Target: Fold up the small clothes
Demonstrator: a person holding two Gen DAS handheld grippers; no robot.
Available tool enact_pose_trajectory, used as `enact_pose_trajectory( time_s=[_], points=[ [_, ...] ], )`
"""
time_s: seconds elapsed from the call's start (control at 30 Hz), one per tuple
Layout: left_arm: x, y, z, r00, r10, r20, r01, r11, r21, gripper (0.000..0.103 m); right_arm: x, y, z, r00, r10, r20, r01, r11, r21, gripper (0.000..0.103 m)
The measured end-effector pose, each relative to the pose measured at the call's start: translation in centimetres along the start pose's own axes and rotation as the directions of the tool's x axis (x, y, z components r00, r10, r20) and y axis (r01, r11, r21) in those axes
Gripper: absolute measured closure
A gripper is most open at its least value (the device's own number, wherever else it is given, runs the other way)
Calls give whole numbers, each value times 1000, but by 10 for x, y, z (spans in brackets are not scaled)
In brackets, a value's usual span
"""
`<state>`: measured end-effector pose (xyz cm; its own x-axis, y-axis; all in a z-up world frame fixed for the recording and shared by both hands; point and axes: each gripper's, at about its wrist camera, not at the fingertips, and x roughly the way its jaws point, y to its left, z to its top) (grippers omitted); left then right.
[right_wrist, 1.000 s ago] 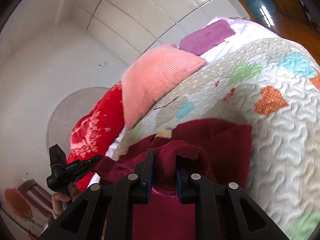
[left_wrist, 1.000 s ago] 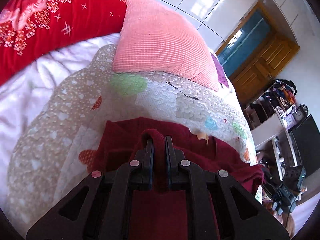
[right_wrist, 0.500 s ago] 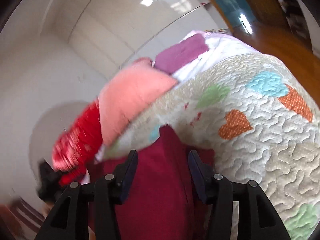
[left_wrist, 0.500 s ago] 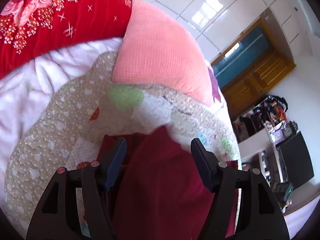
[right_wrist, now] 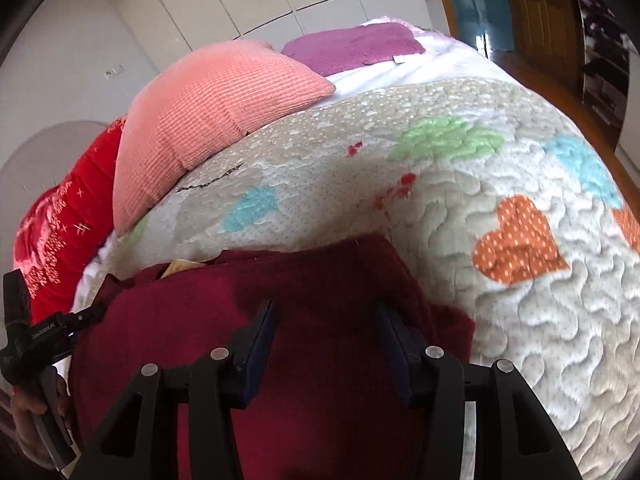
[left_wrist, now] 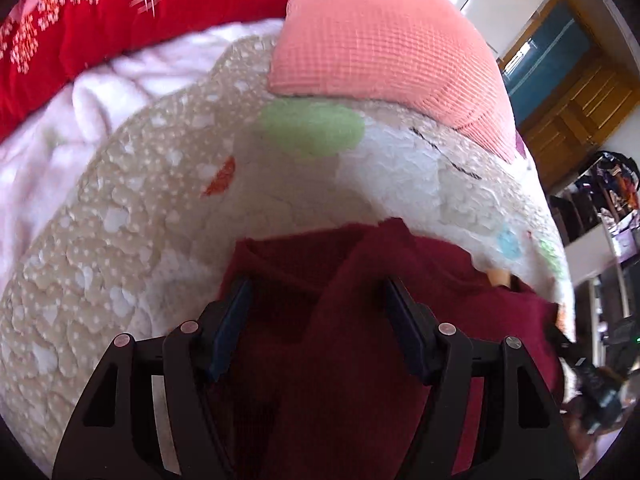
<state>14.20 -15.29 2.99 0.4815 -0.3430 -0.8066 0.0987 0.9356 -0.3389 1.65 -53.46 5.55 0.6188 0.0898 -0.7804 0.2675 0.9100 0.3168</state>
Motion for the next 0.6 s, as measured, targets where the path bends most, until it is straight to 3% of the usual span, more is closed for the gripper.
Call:
enact_pose_trajectory(
  time_s=[0.2,0.37,0.6],
  points=[
    [-17,-1,-5,999,27,30,-28,999,35,36,-24,4,-5,1000,-8,29,8,1000,7,54],
    [-50,-3,-18,995,60,78,-67,994,90,36,-63,32,-32,996,84,26,-83,994,-67,54],
    [-87,-9,-48,990,95,106,-111,981,159,36,-41,80,-56,989,143,-40,-147,980,-131,54]
  ],
)
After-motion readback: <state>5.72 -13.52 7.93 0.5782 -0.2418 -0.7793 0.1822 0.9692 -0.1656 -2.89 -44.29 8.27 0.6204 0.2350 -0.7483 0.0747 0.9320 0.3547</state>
